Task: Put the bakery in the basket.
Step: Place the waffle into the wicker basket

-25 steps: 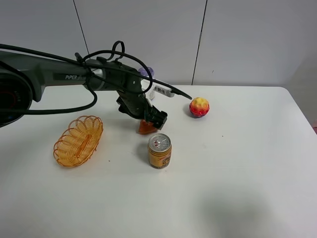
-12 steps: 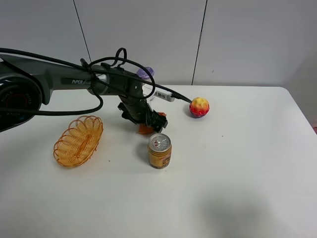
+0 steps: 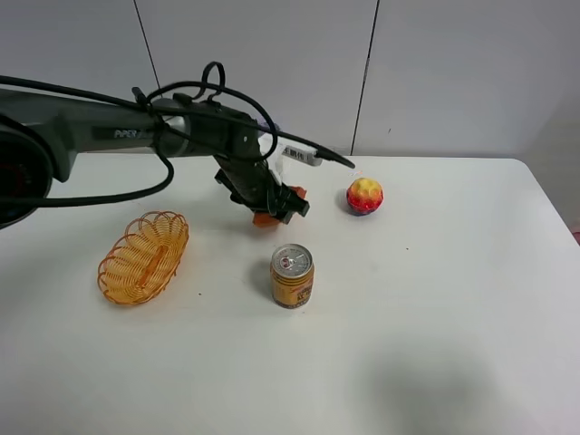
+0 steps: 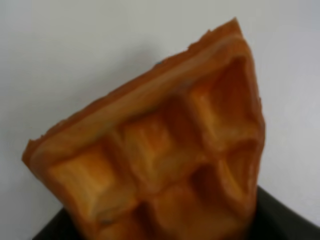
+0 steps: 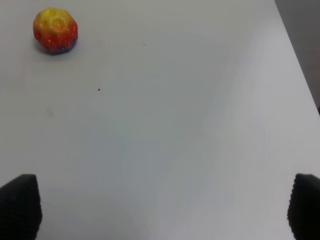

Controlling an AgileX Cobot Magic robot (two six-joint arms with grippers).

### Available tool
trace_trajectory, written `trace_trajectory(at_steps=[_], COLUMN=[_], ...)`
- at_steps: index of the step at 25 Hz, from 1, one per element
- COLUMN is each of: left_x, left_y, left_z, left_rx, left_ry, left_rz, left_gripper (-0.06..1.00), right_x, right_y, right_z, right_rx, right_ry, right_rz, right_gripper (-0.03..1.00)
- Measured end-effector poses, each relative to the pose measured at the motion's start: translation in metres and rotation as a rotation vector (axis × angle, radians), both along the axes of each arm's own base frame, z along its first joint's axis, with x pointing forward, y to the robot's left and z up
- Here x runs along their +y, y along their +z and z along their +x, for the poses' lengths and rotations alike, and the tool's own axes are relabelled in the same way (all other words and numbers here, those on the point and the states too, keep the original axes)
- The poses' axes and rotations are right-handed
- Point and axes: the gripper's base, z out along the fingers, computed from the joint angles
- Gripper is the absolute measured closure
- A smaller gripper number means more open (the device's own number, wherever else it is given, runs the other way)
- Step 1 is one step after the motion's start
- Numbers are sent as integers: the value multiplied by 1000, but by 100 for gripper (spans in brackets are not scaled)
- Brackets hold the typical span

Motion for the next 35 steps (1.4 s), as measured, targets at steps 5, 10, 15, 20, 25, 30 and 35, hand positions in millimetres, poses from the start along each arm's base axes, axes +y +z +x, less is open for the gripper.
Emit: trace_trajectory(at_steps=[5,10,15,20,25,30,35], left_x=[16,60,92,119,141,164,174], left_y=[68,103,114,115,93,46,22], left_z=[3,5,2,-20,-46,-72,-86], left_rx=[-120,-111,-78,-56,-12,86,125], left_ry=[2,68,134,188,243,321,375], left_rz=[-10,95,182,185,164,135,105], left_gripper=[39,39,39,39,39,39,39], right_x=[0,0,0,0,0,0,0], right_y=[0,0,0,0,0,0,0], right_z=[0,0,0,0,0,0,0], right_rx=[0,0,0,0,0,0,0], right_ry=[0,0,0,0,0,0,0], right_rz=[0,0,0,0,0,0,0], right_gripper=[-2,-2,-2,-2,-2,-2,-2])
